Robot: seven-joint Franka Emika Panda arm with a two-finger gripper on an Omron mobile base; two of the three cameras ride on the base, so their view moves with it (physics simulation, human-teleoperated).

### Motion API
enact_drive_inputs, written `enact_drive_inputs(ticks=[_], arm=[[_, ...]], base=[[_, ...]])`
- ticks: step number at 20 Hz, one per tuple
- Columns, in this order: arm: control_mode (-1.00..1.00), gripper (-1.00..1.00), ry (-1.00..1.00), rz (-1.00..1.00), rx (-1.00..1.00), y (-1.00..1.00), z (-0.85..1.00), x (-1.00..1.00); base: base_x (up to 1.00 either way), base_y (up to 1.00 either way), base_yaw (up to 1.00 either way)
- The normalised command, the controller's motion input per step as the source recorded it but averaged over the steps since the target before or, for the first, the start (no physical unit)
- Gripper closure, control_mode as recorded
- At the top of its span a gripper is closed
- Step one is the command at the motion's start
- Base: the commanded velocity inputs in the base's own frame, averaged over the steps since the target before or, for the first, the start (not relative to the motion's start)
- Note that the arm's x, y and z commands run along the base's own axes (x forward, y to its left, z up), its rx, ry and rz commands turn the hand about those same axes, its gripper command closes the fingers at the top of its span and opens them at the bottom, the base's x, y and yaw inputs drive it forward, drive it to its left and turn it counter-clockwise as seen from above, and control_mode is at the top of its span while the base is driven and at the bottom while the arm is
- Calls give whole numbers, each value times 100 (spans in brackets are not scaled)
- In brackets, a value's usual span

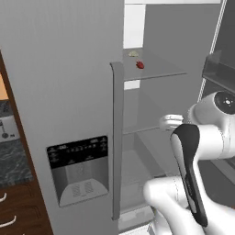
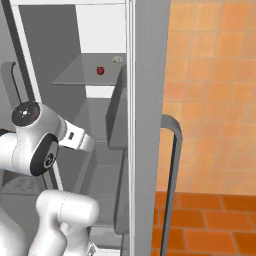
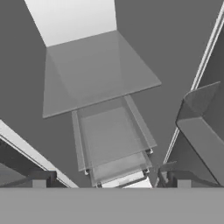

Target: Take the strawberry from the fridge and place it on top of the pancake, located on the dining counter.

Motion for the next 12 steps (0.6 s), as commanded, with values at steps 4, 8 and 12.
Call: enact_drive_inputs(ticks=[4, 8, 12], arm=[[100, -100, 0, 0, 0, 0, 0, 0], [-100, -100, -7, 6, 0, 3, 70, 11], [-100, -100, -9, 2, 0, 27, 96, 52]], base=[[59, 11, 8], [5, 1, 2], [0, 0, 0]])
